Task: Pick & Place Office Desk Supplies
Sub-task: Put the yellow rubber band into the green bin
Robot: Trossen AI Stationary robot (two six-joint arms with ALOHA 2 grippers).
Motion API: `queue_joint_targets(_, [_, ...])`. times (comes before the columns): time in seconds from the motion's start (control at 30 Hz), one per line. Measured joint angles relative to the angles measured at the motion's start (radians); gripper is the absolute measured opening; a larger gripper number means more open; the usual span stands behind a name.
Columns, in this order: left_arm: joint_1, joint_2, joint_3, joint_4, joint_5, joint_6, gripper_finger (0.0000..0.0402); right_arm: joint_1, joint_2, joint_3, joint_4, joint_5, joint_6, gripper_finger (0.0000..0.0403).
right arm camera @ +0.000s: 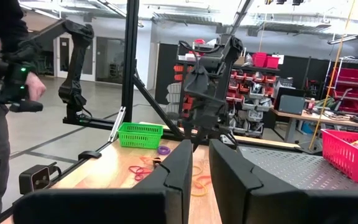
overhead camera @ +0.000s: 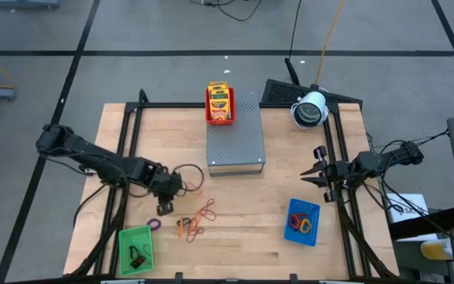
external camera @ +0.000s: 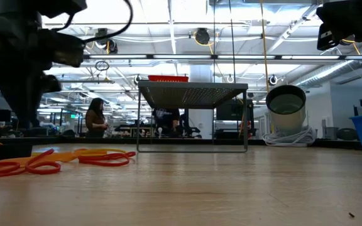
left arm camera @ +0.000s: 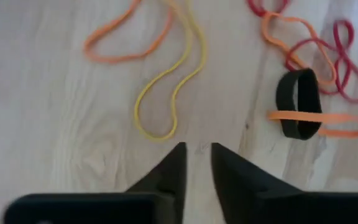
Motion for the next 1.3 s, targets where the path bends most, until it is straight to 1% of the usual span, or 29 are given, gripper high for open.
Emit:
queue_joint_targets(0.1, [-0.004, 0.080, 0.069, -0.028, -0.007, 0.112, 0.0129, 0.000, 0.000, 0.000, 0.000, 0.000, 0.000, 0.0045])
queue_joint_targets(0.2, [-0.001, 0.151, 0.121, -0.057, -0.051, 0.141, 0.0175, 0.000, 0.000, 0.000, 0.000, 0.000, 0.000, 0.0045])
queue_joint_targets(0.27, [0.008, 0.195, 0.142, -0.059, -0.055, 0.151, 0.0201, 0.000, 0.000, 0.000, 0.000, 0.000, 0.000, 0.0045])
queue_joint_targets(0.4, [0.014, 0.256, 0.159, -0.053, -0.054, 0.151, 0.0239, 0.000, 0.000, 0.000, 0.000, 0.000, 0.000, 0.0045])
queue_joint_targets(0.57, [0.014, 0.289, 0.159, -0.047, -0.055, 0.129, 0.0272, 0.000, 0.000, 0.000, 0.000, 0.000, 0.000, 0.0045])
queue_joint_targets(0.67, [0.023, 0.302, 0.159, -0.047, -0.058, 0.124, 0.0283, 0.000, 0.000, 0.000, 0.000, 0.000, 0.000, 0.0045])
queue_joint_targets(0.73, [0.029, 0.311, 0.159, -0.052, -0.079, 0.121, 0.0285, 0.000, 0.000, 0.000, 0.000, 0.000, 0.000, 0.0045])
queue_joint_targets(1.0, [0.037, 0.323, 0.155, -0.058, -0.132, 0.122, 0.0274, 0.000, 0.000, 0.000, 0.000, 0.000, 0.000, 0.0045])
queue_joint_targets(1.17, [0.032, 0.323, 0.137, -0.058, -0.134, 0.081, 0.0280, 0.000, 0.000, 0.000, 0.000, 0.000, 0.000, 0.0045])
queue_joint_targets(1.3, [0.027, 0.323, 0.132, -0.056, -0.134, 0.070, 0.0276, 0.000, 0.000, 0.000, 0.000, 0.000, 0.000, 0.0045])
